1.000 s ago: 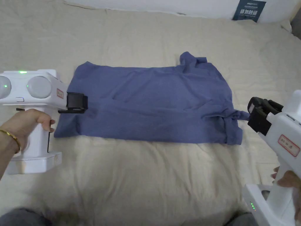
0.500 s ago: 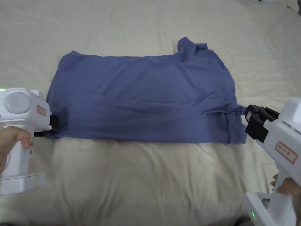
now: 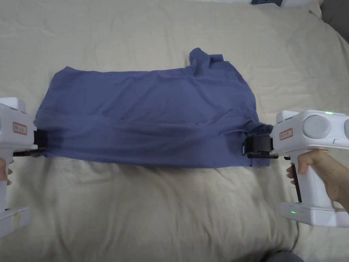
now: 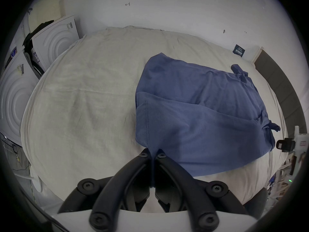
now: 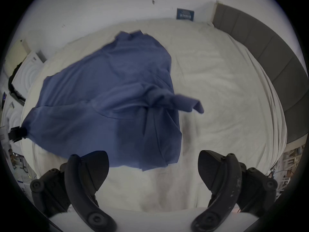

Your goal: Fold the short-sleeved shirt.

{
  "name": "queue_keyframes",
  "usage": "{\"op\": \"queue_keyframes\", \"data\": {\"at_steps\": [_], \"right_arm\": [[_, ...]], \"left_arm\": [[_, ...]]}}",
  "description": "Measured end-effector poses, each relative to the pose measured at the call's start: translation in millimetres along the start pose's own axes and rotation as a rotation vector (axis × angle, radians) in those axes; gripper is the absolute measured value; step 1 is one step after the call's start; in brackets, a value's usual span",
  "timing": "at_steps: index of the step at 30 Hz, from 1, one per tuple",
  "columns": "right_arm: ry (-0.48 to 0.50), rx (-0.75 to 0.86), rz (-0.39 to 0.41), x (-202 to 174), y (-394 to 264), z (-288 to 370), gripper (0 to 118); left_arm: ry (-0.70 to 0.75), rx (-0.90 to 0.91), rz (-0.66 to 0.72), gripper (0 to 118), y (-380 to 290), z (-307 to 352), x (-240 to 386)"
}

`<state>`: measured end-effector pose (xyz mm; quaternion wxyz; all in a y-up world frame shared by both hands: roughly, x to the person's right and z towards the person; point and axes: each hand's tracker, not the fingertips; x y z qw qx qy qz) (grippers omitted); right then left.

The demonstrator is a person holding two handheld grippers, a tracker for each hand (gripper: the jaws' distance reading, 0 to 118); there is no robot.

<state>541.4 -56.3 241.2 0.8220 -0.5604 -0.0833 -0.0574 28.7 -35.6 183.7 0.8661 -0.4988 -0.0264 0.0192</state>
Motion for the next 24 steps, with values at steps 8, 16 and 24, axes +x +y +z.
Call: {"op": "queue_keyframes", "data": {"at_steps": [8,16,24], "right_arm": [[-0.057,0.029,-0.1,1,-9,-37,44],[0.074,0.036,-0.05,5,-2,27,14],[0.145,0.113,-0.016,7,-69,109,14]], "left_arm": [[0.015,-0.027,0.005,3,-4,-9,-3],[-0.025,-0.011,0.055,3,7,13,-15],[-0.04,0.042,0.034,3,-43,76,-35]]}}
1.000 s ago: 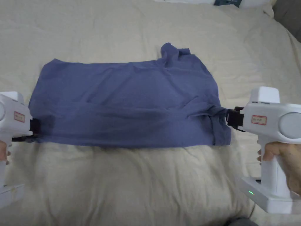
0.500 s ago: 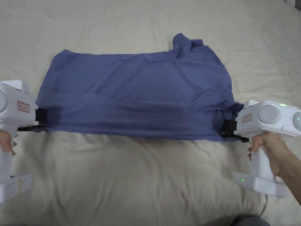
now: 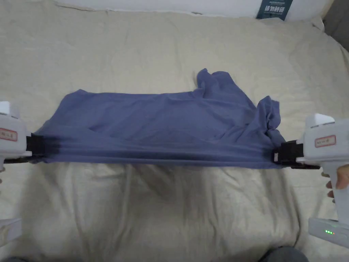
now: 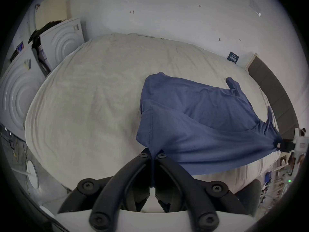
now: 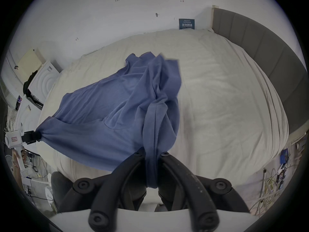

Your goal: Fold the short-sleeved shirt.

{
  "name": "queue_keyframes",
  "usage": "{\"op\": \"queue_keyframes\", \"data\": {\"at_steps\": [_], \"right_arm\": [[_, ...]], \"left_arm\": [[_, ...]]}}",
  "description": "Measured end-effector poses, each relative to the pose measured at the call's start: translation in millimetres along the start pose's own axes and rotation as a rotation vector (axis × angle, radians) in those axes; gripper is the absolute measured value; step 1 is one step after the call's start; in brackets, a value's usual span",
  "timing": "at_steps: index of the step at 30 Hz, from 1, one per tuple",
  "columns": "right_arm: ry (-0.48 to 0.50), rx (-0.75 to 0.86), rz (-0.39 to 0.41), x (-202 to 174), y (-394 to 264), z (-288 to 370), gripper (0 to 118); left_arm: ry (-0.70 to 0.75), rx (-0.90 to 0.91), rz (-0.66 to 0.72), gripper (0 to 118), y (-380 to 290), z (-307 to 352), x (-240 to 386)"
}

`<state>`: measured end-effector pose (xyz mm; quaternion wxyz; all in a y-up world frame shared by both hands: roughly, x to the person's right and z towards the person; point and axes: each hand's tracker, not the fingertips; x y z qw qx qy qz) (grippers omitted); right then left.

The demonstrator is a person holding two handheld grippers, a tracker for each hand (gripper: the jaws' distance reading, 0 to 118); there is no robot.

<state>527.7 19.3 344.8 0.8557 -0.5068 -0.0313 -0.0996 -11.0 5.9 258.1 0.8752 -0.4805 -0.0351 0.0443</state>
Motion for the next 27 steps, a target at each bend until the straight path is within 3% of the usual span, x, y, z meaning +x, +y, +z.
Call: {"op": "queue_keyframes", "data": {"at_steps": [6,7,8,9,10,11,12,14,19,26,27], "right_arm": [[0.005,-0.037,-0.032,-6,-78,-25,15],[0.005,-0.043,-0.035,-4,-85,-34,20],[-0.012,-0.054,-0.044,-5,-90,-39,34],[-0.039,-0.057,-0.043,-7,-94,-41,61],[-0.048,-0.056,-0.035,-8,-96,-41,79],[-0.05,-0.046,-0.033,-4,-94,-38,91],[-0.046,-0.005,-0.029,-4,-91,-30,95],[-0.026,0.094,-0.019,-6,-81,-8,96],[-0.019,0.447,0.065,-21,-49,62,117],[-0.011,0.817,0.074,-57,-37,115,118],[-0.017,0.847,0.078,-59,-39,117,118]], "left_arm": [[0.066,-0.083,0.05,6,-71,-18,-8],[0.072,-0.1,0.072,8,-81,-22,-7],[0.069,-0.11,0.073,14,-88,-23,-4],[0.072,-0.113,0.069,35,-93,-23,-2],[0.076,-0.108,0.057,64,-97,-22,0],[0.079,-0.098,0.05,91,-99,-21,1],[0.081,-0.075,0.049,114,-97,-15,2],[0.067,0.007,0.049,118,-87,2,4],[0.131,0.387,-0.038,117,-53,58,22],[0.189,0.769,-0.114,118,-42,107,57],[0.19,0.788,-0.122,111,-43,110,62]]}}
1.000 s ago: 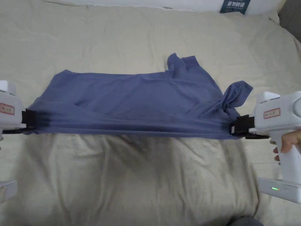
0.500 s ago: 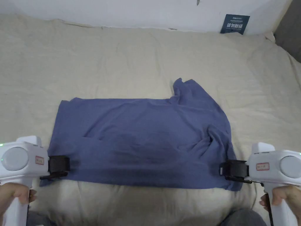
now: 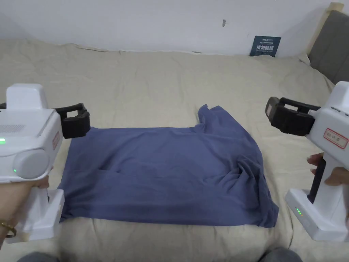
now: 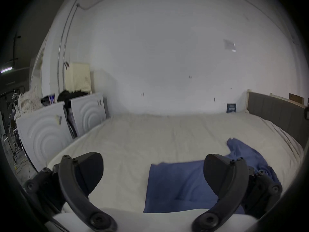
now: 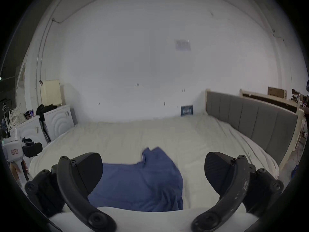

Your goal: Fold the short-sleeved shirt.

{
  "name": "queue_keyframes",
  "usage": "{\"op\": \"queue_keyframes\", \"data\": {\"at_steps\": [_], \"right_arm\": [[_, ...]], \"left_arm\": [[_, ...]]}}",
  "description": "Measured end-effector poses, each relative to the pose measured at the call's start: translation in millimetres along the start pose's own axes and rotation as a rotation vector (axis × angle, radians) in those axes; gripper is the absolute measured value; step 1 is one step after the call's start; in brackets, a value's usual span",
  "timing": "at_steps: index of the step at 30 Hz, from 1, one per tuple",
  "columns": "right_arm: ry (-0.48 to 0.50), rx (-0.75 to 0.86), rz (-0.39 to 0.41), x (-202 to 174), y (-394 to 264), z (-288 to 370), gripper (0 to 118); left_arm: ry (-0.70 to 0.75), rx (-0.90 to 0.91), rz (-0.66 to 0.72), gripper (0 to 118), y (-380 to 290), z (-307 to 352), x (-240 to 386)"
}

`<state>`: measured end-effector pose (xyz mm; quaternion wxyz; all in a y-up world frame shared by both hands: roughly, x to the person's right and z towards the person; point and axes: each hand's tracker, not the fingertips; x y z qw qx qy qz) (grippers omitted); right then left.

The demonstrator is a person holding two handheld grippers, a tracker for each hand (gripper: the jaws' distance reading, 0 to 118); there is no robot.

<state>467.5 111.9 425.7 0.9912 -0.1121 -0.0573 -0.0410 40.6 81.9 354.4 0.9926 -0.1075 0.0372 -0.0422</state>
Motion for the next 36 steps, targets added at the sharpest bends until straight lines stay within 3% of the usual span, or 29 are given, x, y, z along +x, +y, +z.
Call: {"op": "queue_keyframes", "data": {"at_steps": [3,4,5,6,7,9,10,12,20,23,25,27,29,36], "right_arm": [[-0.007,0.054,0.04,-14,-7,3,118],[0.001,0.057,0.043,-15,-10,4,109],[-0.003,0.06,0.046,-18,-12,4,94],[-0.004,0.064,0.043,-21,-15,4,69],[-0.016,0.059,0.036,-25,-17,2,48],[-0.005,0.057,0.017,-25,-20,0,22],[0.0,0.05,0.009,-26,-21,-2,13],[0.003,0.034,0.014,-26,-21,-7,2],[0.019,-0.02,0.024,-33,-16,-36,1],[0.026,-0.045,0.029,-34,-16,-57,1],[0.027,-0.067,0.034,-36,-17,-75,1],[0.034,-0.097,0.041,-36,-20,-95,1],[0.038,-0.117,0.043,-37,-24,-113,1],[0.006,-0.217,0.011,-30,-51,-166,1]], "left_arm": [[-0.012,0.064,-0.001,100,-3,8,9],[-0.012,0.073,0.001,84,-3,10,11],[-0.011,0.067,0.005,68,-7,5,11],[-0.015,0.066,0.017,48,-8,5,12],[-0.019,0.068,0.042,37,-8,5,12],[-0.018,0.065,0.048,11,-9,3,14],[-0.018,0.063,0.047,4,-10,2,14],[-0.031,0.053,0.047,2,-9,-3,12],[-0.064,-0.075,0.073,1,1,-50,9],[-0.064,-0.174,0.051,10,5,-91,7],[-0.088,-0.27,0.052,43,6,-127,2],[-0.1,-0.374,0.047,85,2,-167,-1],[-0.093,-0.461,0.018,114,-4,-203,-1],[-0.047,-0.75,0.047,118,-45,-316,-8]]}}
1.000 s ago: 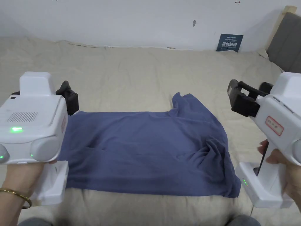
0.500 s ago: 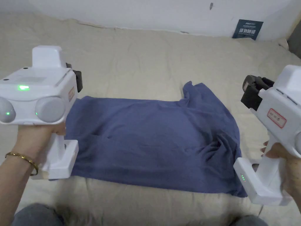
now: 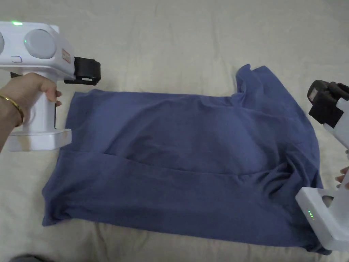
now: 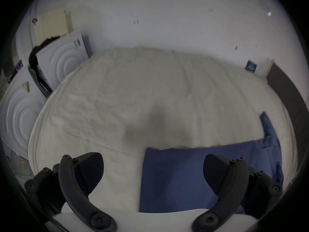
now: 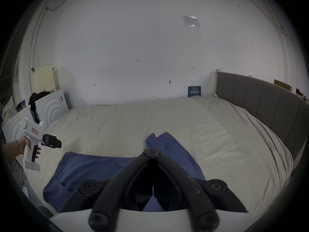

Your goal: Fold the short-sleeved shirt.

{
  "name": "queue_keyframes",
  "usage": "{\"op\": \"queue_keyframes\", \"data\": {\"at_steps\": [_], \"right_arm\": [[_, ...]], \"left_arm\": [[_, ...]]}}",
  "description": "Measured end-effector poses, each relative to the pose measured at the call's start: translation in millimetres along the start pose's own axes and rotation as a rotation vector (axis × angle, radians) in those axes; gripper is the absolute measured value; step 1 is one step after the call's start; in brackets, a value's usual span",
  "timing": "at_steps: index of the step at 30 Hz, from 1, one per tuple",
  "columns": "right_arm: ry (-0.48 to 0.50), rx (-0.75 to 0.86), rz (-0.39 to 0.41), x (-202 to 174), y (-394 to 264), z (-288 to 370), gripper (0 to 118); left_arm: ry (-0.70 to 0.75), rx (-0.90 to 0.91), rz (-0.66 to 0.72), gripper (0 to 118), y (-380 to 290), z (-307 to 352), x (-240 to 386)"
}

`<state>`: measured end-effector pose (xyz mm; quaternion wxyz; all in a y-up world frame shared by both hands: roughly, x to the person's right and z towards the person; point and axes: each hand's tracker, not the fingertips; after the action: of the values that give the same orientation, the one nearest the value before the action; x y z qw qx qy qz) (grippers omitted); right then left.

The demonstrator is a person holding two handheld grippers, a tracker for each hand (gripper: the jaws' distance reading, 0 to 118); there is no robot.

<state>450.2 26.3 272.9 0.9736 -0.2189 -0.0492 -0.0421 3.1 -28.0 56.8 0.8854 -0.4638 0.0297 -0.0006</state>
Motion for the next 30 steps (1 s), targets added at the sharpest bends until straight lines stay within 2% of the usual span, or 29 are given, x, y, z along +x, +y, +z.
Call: {"op": "queue_keyframes", "data": {"at_steps": [3,5,8,10,13,15,17,21,22,23,24,27,28,29,30], "right_arm": [[-0.006,-0.043,0.009,7,-8,-16,1],[-0.009,-0.053,0.003,11,-14,-22,1],[-0.03,-0.082,0.002,14,-22,-30,1],[-0.037,-0.106,0.001,15,-26,-33,1],[-0.042,-0.127,0.014,16,-29,-37,1],[-0.043,-0.139,0.014,17,-24,-39,1],[-0.039,-0.146,0.014,20,-13,-44,1],[-0.041,-0.196,0.04,35,18,-73,4],[-0.04,-0.239,0.046,39,26,-84,12],[-0.061,-0.271,0.045,43,34,-96,28],[-0.055,-0.32,0.047,50,41,-110,60],[-0.071,-0.448,0.044,61,49,-154,83],[-0.095,-0.503,0.051,66,48,-167,102],[-0.117,-0.526,0.044,69,46,-181,115],[-0.131,-0.549,0.039,73,41,-194,118]], "left_arm": [[0.07,-0.118,0.008,117,1,-45,-4],[0.073,-0.111,0.0,109,-2,-61,-3],[0.07,-0.121,-0.006,74,-3,-77,0],[0.007,-0.145,0.025,49,-4,-80,3],[0.016,-0.112,-0.043,27,-8,-76,12],[0.007,-0.112,-0.042,2,-7,-71,13],[-0.001,-0.098,-0.014,2,-3,-62,9],[-0.082,0.051,0.004,2,-3,-18,4],[-0.107,0.074,0.017,2,-3,-7,2],[-0.137,0.085,0.041,2,-4,2,-1],[-0.15,0.09,0.049,2,-4,10,-4],[-0.125,0.113,0.027,2,-6,27,-3],[-0.126,0.118,0.029,2,-6,29,-5],[-0.131,0.119,0.036,2,-3,25,-10],[-0.129,0.119,0.041,2,-1,25,-12]]}}
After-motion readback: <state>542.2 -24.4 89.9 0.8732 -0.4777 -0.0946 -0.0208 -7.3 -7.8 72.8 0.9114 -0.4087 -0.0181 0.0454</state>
